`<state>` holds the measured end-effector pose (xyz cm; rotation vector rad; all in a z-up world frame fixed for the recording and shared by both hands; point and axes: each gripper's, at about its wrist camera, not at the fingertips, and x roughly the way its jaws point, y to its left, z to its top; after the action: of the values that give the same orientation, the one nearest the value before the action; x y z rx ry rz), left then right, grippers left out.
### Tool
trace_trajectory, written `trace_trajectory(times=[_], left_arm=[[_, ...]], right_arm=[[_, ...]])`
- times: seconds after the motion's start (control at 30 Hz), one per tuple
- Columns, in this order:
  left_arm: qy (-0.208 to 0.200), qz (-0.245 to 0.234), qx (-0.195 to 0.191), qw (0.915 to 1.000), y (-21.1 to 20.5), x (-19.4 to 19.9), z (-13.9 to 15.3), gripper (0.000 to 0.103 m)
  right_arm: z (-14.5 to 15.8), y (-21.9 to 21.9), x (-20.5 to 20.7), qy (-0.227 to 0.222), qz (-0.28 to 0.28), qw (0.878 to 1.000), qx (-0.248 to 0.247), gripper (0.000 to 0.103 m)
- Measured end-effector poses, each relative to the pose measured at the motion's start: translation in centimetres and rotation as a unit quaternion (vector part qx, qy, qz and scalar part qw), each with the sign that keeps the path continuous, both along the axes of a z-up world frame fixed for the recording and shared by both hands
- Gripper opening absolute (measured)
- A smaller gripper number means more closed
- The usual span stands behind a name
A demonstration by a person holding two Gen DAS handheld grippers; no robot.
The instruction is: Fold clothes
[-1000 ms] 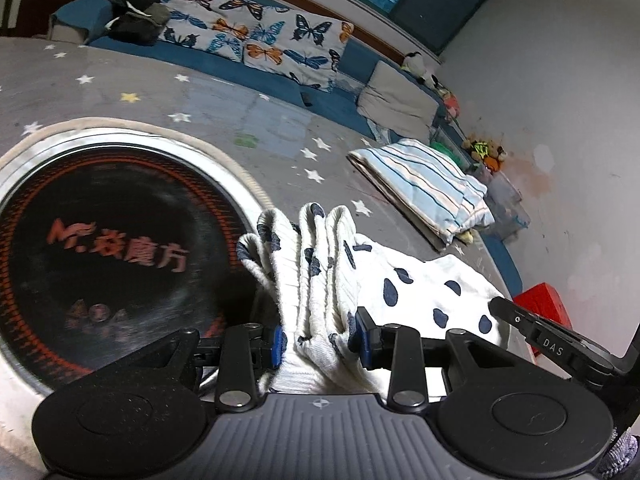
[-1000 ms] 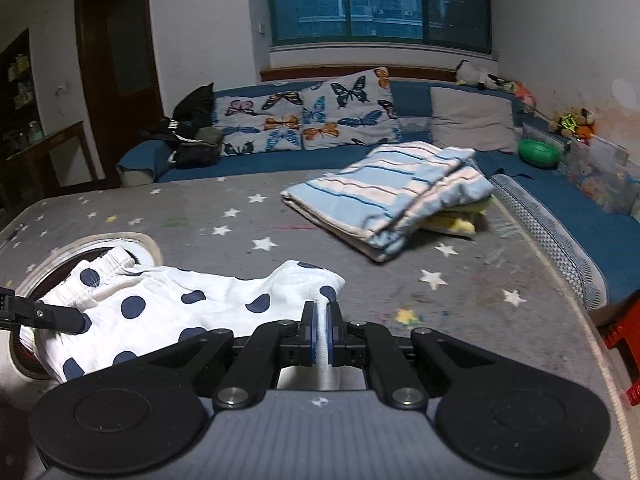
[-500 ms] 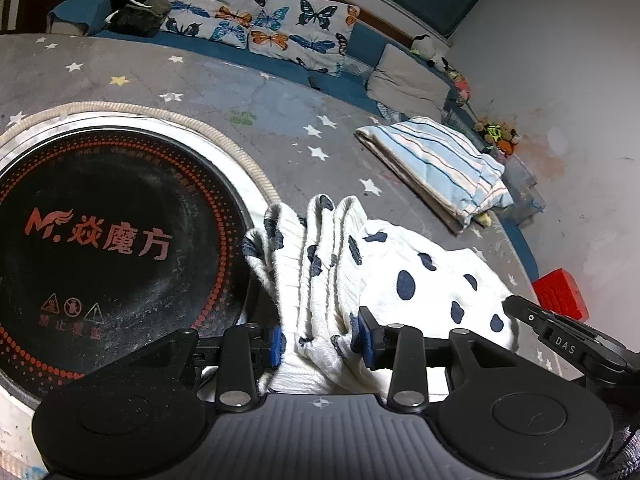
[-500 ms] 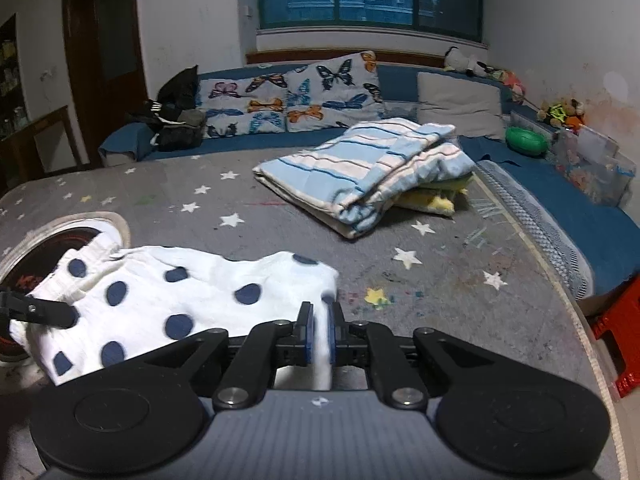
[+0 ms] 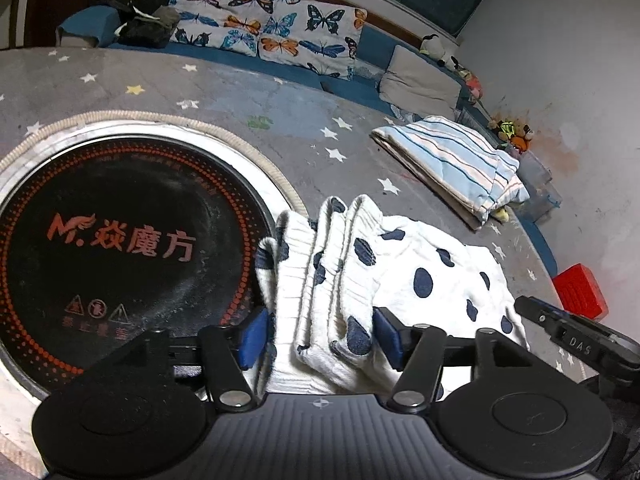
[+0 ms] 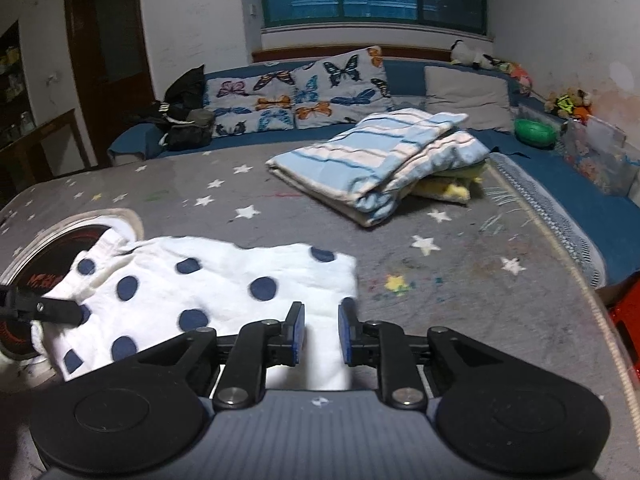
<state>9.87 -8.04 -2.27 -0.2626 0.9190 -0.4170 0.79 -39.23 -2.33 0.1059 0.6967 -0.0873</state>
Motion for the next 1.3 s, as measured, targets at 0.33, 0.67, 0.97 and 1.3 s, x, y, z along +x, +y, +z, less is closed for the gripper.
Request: trace_trajectory(times=[0.33, 0.67, 0.97, 1.3], left_arm=[[-0.015, 0.016, 0.009, 0.9997, 1.1, 0.2, 0.8, 0.077], [-0.023, 0.011, 0.023, 0.9994, 1.1, 0.0, 0.7, 0.077], [-0.023, 0.006, 0.027, 0.9993, 1.2, 0.1, 0.9, 0.077], [-0.057, 0.010, 0.025, 0.9980, 0.6, 1.7, 3.2, 0.077]], right_arm=[[-0.3, 1.5, -1.8, 0.012, 0.034, 0.999, -0.004, 0.037], [-0.6, 3.4, -6.0, 0.024, 0.076, 0.996, -0.040, 0.043], [-0.4, 1.8, -8.3, 0.031, 0.057, 0.997, -0.041, 0.047], [1.0, 1.9, -5.0, 0.008, 0.058, 0.998, -0.038, 0.048]])
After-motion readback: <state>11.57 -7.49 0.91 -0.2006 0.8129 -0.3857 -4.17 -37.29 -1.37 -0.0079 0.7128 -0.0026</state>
